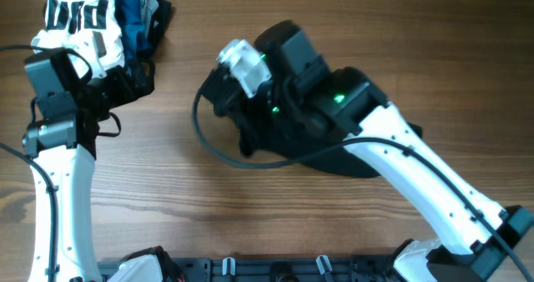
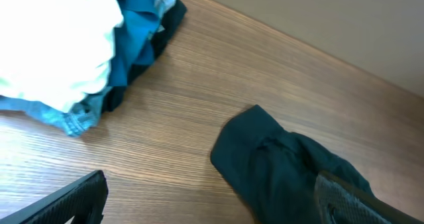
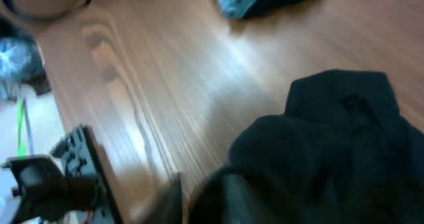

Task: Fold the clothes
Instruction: 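Drag the black shirt with the right gripper to the table center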

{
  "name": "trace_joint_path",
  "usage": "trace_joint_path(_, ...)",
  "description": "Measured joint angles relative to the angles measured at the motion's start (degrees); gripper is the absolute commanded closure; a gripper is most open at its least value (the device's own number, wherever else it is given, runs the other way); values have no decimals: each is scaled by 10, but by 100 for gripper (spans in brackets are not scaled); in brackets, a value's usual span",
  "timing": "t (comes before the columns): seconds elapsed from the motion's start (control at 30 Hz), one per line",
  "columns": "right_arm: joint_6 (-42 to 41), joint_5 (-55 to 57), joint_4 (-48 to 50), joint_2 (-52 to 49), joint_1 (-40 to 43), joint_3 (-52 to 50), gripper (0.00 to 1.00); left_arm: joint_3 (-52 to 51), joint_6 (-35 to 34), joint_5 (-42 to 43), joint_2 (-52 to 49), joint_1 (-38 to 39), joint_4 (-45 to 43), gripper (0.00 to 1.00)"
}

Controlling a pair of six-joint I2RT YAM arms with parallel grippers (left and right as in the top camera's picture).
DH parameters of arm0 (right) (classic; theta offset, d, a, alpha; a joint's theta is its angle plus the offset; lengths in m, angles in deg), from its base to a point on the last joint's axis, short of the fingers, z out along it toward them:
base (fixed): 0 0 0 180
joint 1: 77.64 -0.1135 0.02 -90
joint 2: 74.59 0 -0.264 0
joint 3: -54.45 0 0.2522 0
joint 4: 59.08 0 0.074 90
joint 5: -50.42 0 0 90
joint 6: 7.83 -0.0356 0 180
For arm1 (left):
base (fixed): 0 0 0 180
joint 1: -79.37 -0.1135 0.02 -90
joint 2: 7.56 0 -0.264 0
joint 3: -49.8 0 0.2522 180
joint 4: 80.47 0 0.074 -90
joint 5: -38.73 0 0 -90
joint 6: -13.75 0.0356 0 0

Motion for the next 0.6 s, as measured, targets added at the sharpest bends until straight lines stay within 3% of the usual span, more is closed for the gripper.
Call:
trace_joint_path(0.33,-7,7,-57,-9,-8,0,40,0,0,0,0,-6,-5,0)
trace_joint_path(0.4,-31,38,-75,-9,-4,0,33,0,0,0,0,-4,-6,0)
trace_joint_path(0.5,-68,89,-97,-9,16,0,30,0,0,-2,0,6,-4,1)
trace_joint_path(0.6,-93,141,-95,-9,58,-10,26,1,-1,-4,0,32,7,8)
